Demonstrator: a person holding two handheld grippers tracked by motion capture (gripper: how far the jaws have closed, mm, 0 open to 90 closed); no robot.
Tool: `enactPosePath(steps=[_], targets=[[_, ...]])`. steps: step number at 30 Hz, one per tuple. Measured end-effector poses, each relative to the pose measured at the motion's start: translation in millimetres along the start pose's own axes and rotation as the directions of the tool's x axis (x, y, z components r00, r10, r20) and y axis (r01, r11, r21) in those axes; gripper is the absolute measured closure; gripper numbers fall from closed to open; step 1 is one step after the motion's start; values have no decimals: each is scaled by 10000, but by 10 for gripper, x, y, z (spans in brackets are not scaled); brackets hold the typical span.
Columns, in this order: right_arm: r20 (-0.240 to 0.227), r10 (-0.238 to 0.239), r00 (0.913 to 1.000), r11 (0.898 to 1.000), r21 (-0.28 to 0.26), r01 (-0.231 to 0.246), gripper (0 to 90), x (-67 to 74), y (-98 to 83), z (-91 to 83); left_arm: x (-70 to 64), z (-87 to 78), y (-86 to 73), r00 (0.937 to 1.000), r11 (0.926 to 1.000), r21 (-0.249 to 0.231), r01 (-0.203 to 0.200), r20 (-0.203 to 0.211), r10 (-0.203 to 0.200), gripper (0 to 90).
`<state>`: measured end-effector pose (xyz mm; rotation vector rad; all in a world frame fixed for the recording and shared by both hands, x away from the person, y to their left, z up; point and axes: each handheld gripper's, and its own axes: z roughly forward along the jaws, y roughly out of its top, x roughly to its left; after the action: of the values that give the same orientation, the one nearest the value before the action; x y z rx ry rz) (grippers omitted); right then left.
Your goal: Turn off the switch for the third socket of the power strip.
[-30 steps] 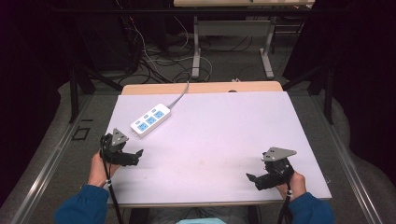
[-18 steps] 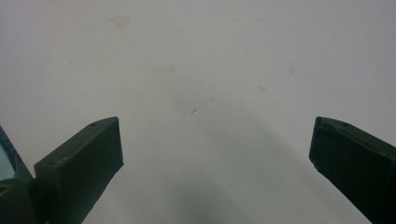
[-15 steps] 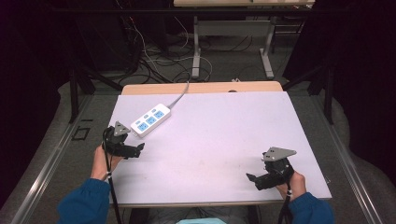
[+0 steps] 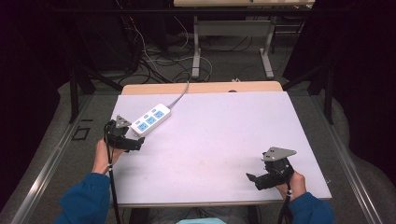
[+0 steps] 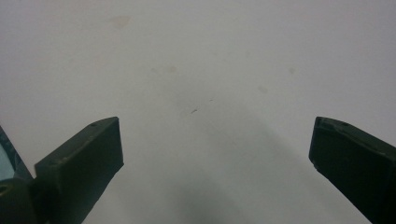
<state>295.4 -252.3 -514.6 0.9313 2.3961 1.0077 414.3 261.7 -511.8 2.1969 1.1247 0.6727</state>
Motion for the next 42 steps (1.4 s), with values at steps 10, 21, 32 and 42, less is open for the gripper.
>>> enactPosePath(steps=[10,21,32,42], targets=[[60,19,10000,10000,-21,-19,25,1,1,5,149,97,81,9989,9989,-38,457,-63,-457,0],[70,135,9999,9999,50,-135,25,5,1,1,297,189,181,9966,9966,-1,824,-103,-824,2],[54,142,9999,9999,-26,-142,25,7,-1,9,366,288,268,9938,9940,63,1089,-210,-1088,21],[36,-71,10000,10000,-55,71,25,-8,-1,14,423,351,319,9893,9896,-133,1431,-279,-1434,262]])
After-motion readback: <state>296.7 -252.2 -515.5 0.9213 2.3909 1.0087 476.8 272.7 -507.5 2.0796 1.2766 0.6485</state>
